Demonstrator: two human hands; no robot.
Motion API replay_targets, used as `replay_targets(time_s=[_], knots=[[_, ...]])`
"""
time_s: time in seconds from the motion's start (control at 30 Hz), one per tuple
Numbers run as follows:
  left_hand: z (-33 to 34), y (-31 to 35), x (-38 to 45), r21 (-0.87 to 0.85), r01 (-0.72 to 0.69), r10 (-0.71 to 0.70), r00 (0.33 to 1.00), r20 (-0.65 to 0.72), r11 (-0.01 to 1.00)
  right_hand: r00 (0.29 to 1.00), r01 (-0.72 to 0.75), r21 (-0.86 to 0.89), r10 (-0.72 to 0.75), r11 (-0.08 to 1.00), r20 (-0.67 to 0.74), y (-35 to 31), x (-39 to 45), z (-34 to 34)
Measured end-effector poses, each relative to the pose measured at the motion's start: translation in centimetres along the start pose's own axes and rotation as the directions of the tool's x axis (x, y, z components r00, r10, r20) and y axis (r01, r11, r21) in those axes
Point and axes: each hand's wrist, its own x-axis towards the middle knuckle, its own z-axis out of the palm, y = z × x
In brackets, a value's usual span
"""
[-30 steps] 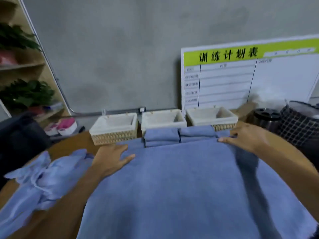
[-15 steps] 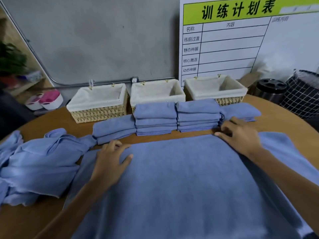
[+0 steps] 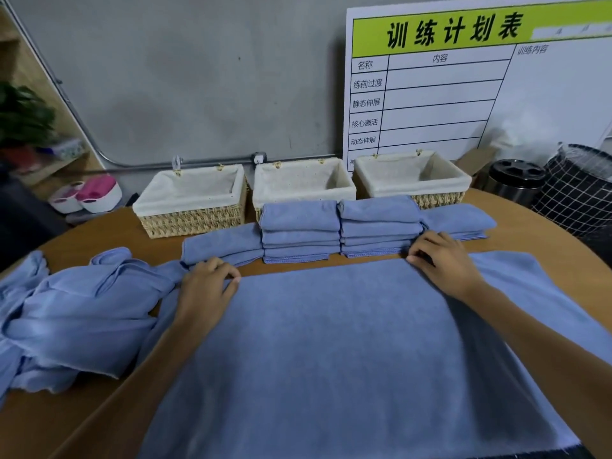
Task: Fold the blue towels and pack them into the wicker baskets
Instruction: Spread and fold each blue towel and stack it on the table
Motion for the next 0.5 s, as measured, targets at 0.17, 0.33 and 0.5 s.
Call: replay_targets(time_s=[0.17,0.33,0.5], knots=[[-0.8,0.7,0.6,-0.018,-0.008,0.008,1.0,0.0,1.0,0.997,-0.047,0.03,0.045,0.998,0.067,-0.5,0.0,-0.3],[-0.2,-0.6,0.5,-0.349,-0.015,0.045,0.996,0.08,0.937,0.997,-0.016,0.16,0.004,0.987,0.075,-0.6,0.0,-1.1],[0.5,-2.1,1.7,-0.244,-0.142,0.155,0.987,0.034,0.959,0.991,0.119,0.171,-0.127,0.978,0.038,0.0,0.7,-0.8]])
